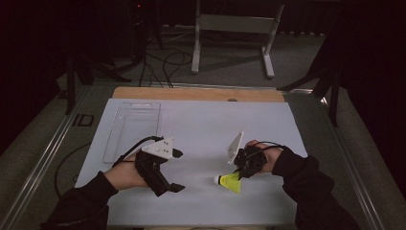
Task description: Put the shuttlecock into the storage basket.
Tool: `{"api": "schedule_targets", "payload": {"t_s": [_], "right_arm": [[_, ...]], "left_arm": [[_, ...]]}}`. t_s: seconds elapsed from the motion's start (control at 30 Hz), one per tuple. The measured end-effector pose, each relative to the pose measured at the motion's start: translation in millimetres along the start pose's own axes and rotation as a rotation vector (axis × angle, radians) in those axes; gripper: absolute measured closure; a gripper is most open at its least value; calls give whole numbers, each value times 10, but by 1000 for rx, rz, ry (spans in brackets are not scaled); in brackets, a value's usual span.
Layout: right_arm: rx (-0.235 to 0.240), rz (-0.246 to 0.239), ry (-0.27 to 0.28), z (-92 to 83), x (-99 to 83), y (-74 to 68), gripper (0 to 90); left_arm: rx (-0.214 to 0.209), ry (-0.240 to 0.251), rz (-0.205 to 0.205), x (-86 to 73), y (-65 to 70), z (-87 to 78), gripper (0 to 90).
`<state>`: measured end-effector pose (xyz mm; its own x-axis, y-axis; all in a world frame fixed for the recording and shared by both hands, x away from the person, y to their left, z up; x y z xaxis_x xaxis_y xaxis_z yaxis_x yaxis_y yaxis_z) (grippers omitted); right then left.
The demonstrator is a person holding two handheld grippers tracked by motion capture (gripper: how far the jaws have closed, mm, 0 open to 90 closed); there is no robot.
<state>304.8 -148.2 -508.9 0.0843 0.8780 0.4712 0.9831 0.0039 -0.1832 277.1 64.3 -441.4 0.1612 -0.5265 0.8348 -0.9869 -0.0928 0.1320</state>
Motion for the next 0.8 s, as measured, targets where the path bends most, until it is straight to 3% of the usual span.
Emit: {"api": "schedule_targets", "payload": {"t_s": [0.3, 0.43, 0.8], "right_arm": [[0, 0, 6, -28, 24, 5, 894], [3, -3, 10, -34, 38, -2, 894], [6, -9, 25, -65, 55, -17, 894]], "left_arm": [[-52, -10, 13, 133, -73, 262, 2], [-81, -36, 29, 170, -78, 394, 12], [-116, -60, 48, 171, -134, 649, 60]]}}
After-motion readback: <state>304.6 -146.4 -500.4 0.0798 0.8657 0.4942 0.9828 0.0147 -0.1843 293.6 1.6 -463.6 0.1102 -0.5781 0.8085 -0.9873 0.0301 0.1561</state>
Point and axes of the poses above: each handheld gripper's, and its own axes: z roughly forward along the jaws, x roughly out of its top, y roughly to its right, the point moved 7 cm from there along z, roughly forward along the jaws, and after that the axes turned 10 degrees about y, right-handed, at the moved point
